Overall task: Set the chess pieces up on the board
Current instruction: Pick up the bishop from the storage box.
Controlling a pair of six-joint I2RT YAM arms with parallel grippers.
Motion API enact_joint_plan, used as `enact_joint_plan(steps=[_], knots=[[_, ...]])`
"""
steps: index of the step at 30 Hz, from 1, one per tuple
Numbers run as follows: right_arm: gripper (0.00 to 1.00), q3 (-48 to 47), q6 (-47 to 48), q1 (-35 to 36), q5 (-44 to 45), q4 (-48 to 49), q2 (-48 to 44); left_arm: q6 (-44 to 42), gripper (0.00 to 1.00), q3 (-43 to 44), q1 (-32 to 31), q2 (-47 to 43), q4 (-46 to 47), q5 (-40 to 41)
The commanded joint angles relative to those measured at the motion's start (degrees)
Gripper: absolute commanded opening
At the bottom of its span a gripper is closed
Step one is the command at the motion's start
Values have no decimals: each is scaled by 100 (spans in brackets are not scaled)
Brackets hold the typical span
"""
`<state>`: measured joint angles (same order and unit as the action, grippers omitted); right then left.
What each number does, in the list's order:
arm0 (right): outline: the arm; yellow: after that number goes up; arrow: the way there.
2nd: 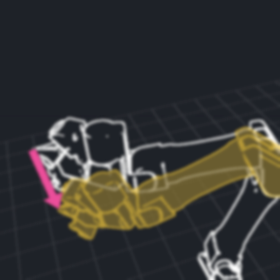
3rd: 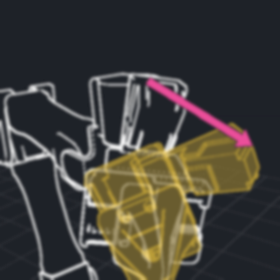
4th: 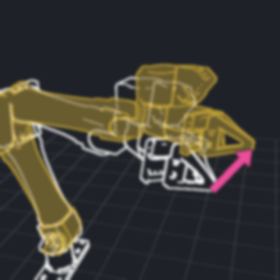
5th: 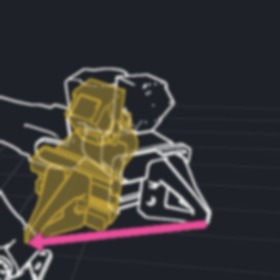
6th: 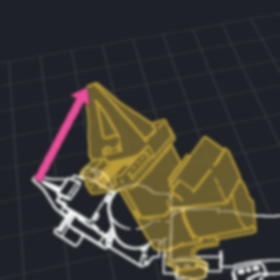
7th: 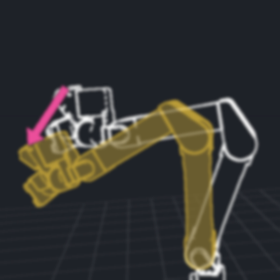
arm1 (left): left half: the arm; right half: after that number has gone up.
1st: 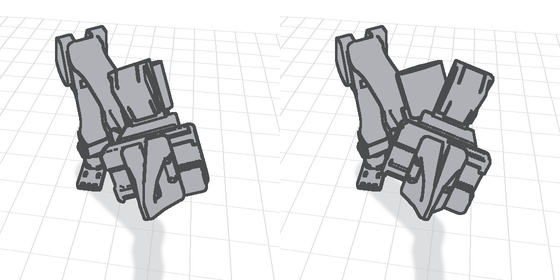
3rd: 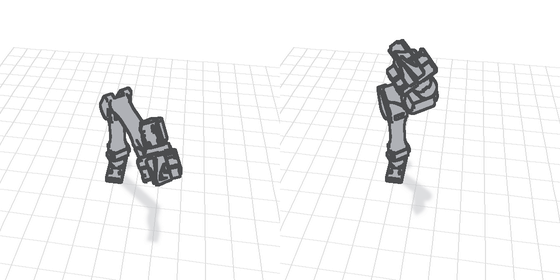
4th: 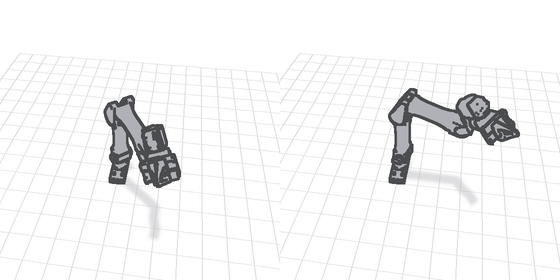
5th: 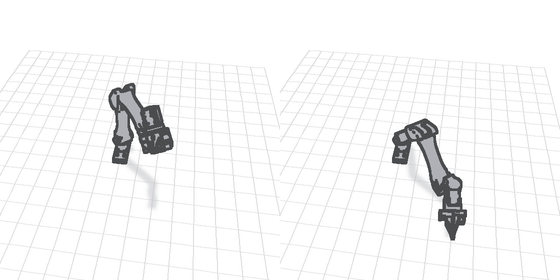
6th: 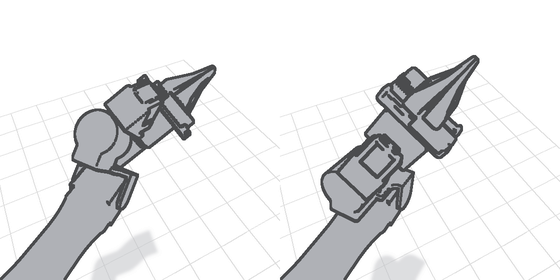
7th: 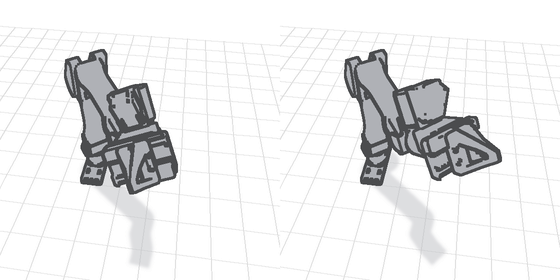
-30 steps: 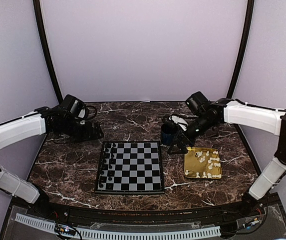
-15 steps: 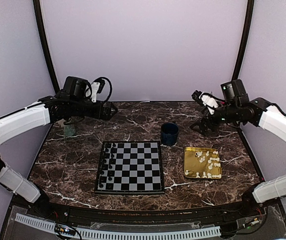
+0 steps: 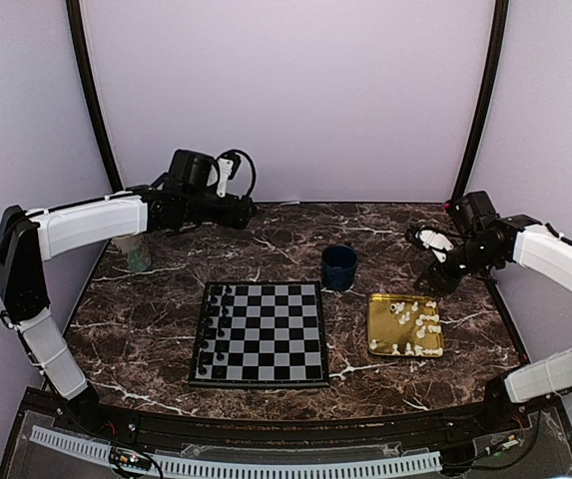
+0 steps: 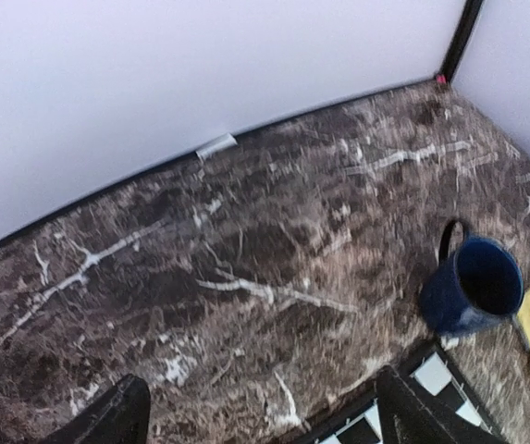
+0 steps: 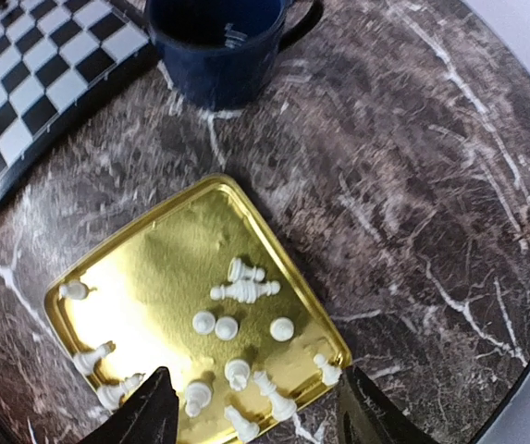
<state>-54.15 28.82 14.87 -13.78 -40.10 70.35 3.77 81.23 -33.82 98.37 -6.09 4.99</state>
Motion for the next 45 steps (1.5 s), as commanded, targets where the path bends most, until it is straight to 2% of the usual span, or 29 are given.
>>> enact_joint_plan(steps=[1,3,7,14,32,38,45], knots=[[58,306,480,-66,-216,-728,189,358,79,-893,-31,-336,717,-981],[57,458,479,-64,-220,-726,255,436,65,-1153,-104,-412,1085,-1104],[51,549,570,-64,-123,-869,442,679,59,-1273,-340,-319,1418,-1753],[46,553,879,-55,391,-965,723,62,58,-853,-983,-20,935,-1472],[29,536,844,-17,131,-813,1341,295,58,-1129,-1144,-87,1024,-1608],[19,483,784,75,90,-784,1527,287,57,-1203,-1153,-133,1031,-1613],[2,363,766,333,-182,-983,1446,253,57,-1301,-1153,-153,1021,-1570]])
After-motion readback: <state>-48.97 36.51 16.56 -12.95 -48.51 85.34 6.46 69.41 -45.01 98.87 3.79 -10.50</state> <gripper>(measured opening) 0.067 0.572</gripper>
